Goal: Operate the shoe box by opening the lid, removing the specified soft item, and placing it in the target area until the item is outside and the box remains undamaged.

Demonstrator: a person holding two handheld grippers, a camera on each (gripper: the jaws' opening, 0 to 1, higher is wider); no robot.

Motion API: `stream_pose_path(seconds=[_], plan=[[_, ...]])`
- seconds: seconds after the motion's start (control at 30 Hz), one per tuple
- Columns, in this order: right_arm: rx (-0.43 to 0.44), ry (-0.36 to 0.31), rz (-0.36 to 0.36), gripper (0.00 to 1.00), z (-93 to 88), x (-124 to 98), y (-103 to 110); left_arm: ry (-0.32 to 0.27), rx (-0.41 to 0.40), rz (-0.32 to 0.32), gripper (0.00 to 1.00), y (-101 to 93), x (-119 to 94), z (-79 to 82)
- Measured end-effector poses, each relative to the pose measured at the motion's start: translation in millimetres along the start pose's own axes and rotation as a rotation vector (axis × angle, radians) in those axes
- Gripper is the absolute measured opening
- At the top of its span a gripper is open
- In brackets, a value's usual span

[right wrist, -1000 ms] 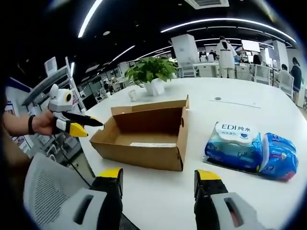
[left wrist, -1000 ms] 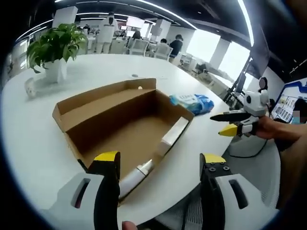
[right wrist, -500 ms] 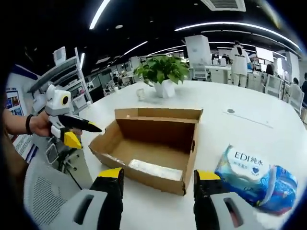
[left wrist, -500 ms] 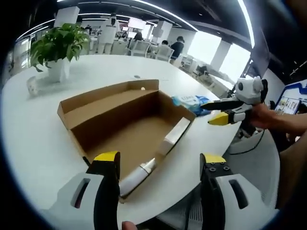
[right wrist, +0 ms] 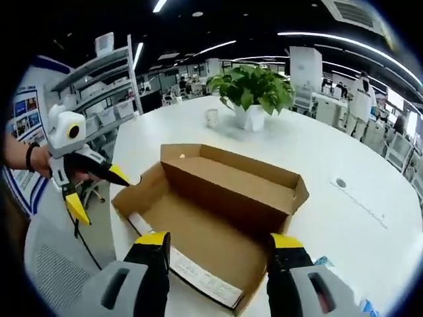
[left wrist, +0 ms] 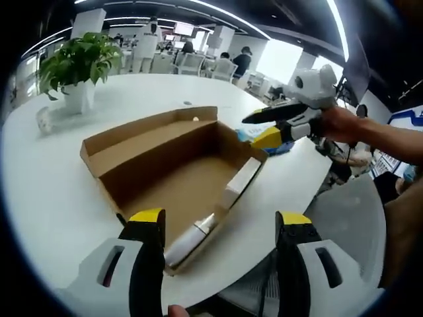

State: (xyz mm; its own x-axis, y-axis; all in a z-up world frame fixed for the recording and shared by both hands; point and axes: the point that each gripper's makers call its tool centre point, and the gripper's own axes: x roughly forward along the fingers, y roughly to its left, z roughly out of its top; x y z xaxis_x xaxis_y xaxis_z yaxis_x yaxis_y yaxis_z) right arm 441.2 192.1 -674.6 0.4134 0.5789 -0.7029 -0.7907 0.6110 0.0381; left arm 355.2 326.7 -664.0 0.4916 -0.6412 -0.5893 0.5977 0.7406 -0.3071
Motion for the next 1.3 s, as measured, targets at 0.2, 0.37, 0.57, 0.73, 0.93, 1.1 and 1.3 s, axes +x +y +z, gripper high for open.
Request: stream_pose_path(seconds=[0.2,0.37,0.57,0.73,0.93,1.1,1.3], plan=[[-0.263,0.166,0.052,0.58,-21.3,21.0,6.4,0.004,0.003,0.008,0.67,-0.2,-4.1,0.5],[-0.392,0.228,0.081,0.6,-28.9,28.8,5.7,0.01,0.004,0.015,0.67,-2.3,-7.5,-2.2],[-0.46,0.254,0.146,0.63,-29.0,37.5,13.6,0.017,0.008,0.02,0.67,-4.4,-8.8,-3.0],[-0.493,0.303,0.229,0.62,-32.9,45.3,13.9,0.02,0.017,0.02,0.67,-6.2,-9.7,-0.8],[-0.499,0.327,0.262,0.63,-35.3,48.5,13.3,0.001,0.003,0.041,0.67,-0.4,-14.9,2.3],[-0.472,0.312,0.239,0.66,-32.9,48.6,8.8,-0.009,-0.007,0.05,0.67,1.0,-17.6,1.5],[-0.436,0.287,0.233,0.63,-33.2,47.4,7.6,-0.02,-0.022,0.06,0.67,3.2,-17.4,1.0]])
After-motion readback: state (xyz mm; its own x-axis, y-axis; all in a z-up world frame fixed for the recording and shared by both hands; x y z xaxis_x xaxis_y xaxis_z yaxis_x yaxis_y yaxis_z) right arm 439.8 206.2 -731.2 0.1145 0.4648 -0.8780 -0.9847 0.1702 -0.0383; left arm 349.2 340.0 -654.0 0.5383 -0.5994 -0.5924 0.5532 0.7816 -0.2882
